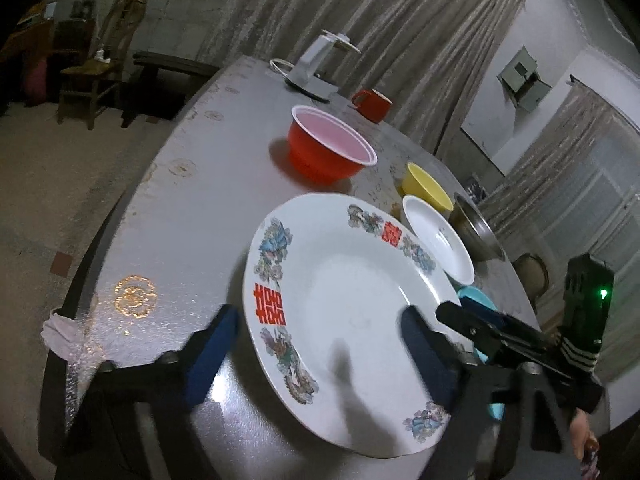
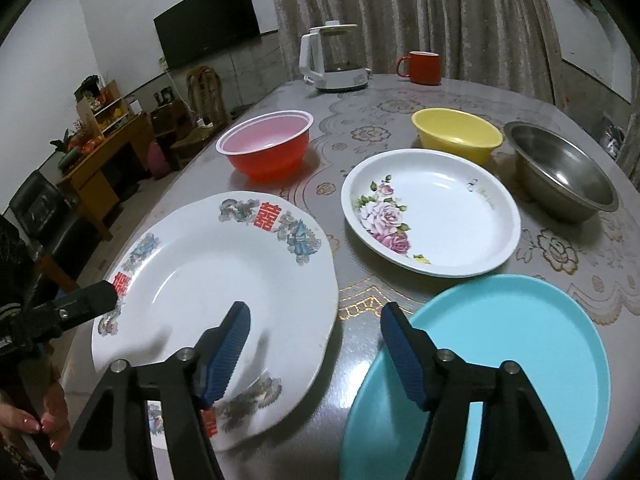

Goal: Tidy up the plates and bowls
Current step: 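Move both grippers toward the rim of the large white plate, then close both grippers on the rim of the large white plate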

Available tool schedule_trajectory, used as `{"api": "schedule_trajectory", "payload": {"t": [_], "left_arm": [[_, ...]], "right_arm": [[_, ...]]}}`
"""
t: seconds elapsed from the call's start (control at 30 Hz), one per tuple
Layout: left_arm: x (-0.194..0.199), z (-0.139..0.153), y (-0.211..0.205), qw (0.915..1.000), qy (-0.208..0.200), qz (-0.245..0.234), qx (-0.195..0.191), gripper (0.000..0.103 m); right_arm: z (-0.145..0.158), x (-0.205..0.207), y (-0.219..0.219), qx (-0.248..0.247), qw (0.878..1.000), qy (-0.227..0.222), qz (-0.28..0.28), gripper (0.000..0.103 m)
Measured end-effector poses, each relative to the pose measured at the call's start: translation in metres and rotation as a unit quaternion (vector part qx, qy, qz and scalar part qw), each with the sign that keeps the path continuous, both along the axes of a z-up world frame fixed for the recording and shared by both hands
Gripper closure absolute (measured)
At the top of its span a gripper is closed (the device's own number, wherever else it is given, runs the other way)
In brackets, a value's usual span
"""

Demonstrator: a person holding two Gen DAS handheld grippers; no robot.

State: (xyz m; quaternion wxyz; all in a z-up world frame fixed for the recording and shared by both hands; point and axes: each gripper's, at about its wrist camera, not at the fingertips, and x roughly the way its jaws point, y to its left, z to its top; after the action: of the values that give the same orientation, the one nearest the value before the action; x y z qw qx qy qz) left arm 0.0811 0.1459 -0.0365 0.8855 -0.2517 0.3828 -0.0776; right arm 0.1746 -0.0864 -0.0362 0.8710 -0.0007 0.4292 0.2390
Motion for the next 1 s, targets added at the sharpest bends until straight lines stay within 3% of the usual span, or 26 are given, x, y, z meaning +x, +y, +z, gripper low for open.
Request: {"api": "schedule_trajectory", "payload": {"t": [0.2,1.0], "left_arm": [[0.002,-0.007,-0.005,0.9999,0.002,-0.015,-0.008,0.043],[0.005,-0.013,-0.016,0.9994,-0.013,-0.027,0.015,0.044]], "right_arm": [[-0.007,0.006,0.006,-0.003,1.000,0.005,0.013,0.048],[-0.019,0.011,0.018,0.006,0.999,0.010,0.043,0.065]]}}
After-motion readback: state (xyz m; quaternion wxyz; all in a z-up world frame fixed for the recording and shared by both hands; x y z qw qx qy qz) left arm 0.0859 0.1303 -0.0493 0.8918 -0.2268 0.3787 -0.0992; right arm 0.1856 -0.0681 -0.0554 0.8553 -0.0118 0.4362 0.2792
